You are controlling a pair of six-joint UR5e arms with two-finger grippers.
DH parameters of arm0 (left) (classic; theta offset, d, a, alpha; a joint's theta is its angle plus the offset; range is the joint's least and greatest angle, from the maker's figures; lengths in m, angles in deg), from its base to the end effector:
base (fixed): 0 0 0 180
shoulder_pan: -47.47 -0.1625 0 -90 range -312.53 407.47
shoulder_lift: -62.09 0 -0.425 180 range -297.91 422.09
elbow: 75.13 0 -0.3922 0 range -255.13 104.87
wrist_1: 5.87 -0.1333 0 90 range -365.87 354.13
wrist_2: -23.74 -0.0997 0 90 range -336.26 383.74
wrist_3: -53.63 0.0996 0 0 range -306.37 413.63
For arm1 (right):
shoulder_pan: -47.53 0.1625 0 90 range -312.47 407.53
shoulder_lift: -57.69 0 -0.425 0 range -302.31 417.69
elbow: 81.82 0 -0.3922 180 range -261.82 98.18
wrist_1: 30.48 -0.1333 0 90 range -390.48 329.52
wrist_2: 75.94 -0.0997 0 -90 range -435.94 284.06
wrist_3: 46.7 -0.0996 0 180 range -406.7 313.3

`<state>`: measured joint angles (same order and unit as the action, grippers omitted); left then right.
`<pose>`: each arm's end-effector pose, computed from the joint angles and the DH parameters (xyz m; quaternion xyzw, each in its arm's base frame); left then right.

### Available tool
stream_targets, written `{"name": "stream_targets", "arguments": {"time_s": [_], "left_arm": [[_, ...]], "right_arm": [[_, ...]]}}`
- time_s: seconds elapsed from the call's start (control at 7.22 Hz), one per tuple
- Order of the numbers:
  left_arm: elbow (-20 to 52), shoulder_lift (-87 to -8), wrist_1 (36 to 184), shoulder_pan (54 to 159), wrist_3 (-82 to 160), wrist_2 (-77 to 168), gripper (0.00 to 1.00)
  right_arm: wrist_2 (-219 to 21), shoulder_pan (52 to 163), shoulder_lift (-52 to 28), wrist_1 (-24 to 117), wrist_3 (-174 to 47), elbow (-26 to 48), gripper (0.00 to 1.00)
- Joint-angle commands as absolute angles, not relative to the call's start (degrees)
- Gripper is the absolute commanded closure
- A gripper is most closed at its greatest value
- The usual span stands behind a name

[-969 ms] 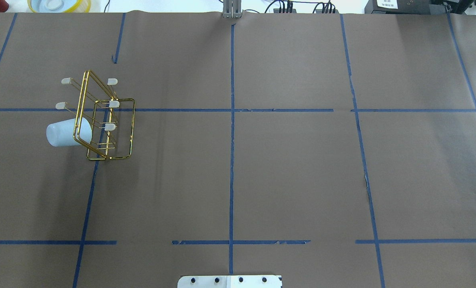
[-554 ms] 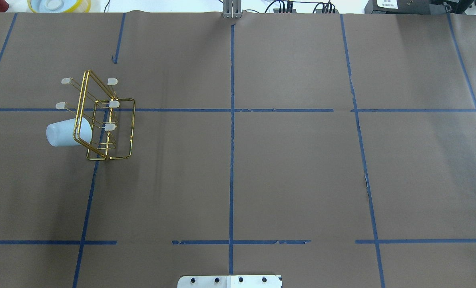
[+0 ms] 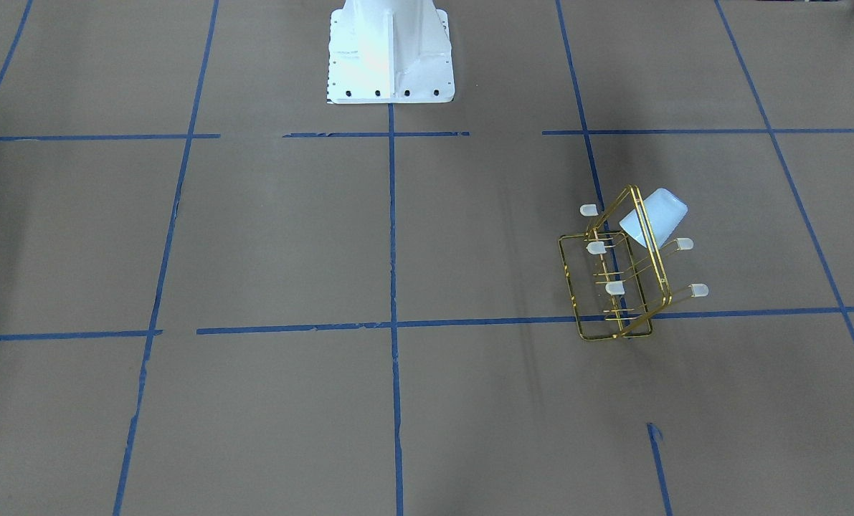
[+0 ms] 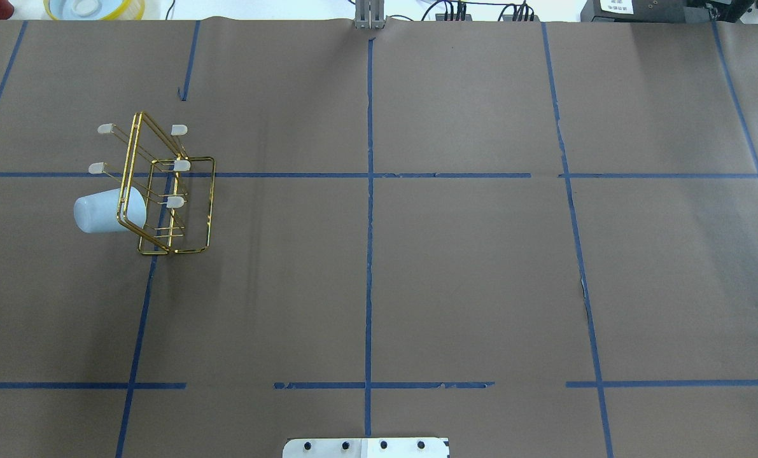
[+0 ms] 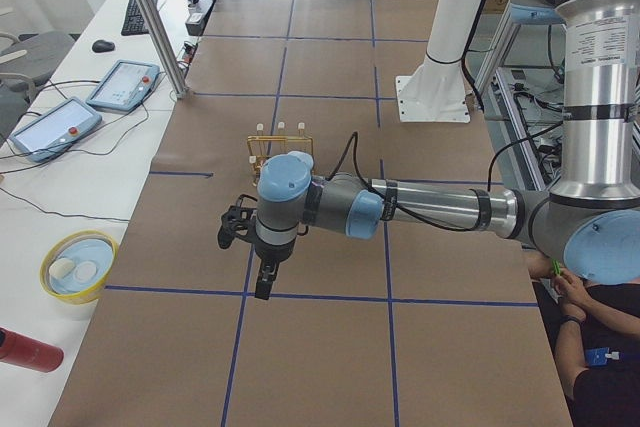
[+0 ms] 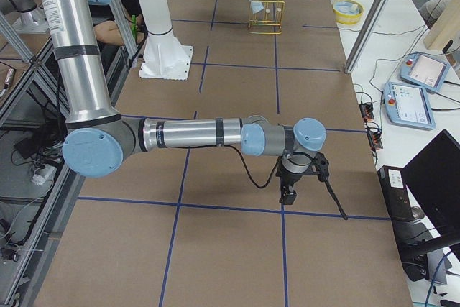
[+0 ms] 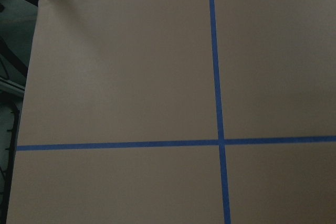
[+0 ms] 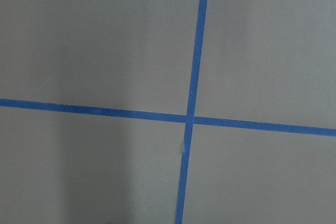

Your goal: Hang cup on cup holder

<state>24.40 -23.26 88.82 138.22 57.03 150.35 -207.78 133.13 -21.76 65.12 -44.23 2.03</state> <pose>-0.0800 -0.4669 0.6150 0.0905 0.3099 0.0481 0.9452 0.0232 -0.5704 0.6265 -0.0158 -0.3568 -0.0522 0.9326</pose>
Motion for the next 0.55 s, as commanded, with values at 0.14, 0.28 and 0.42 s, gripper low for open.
{"name": "stream_targets", "arguments": {"time_s": [0.14,0.28,0.42], "left_arm": [[23.6,-22.7,76.6,138.3,66.0,151.2,0.0],[23.4,-23.1,77.3,138.3,66.5,151.4,0.0],[23.3,-23.4,77.6,138.2,66.7,151.7,0.0]], "right_arm": [[-207.8,133.1,-21.8,65.1,-44.2,2.0,0.0],[-207.8,133.1,-21.8,65.1,-44.2,2.0,0.0],[-207.8,133.1,-21.8,65.1,-44.2,2.0,0.0]]}}
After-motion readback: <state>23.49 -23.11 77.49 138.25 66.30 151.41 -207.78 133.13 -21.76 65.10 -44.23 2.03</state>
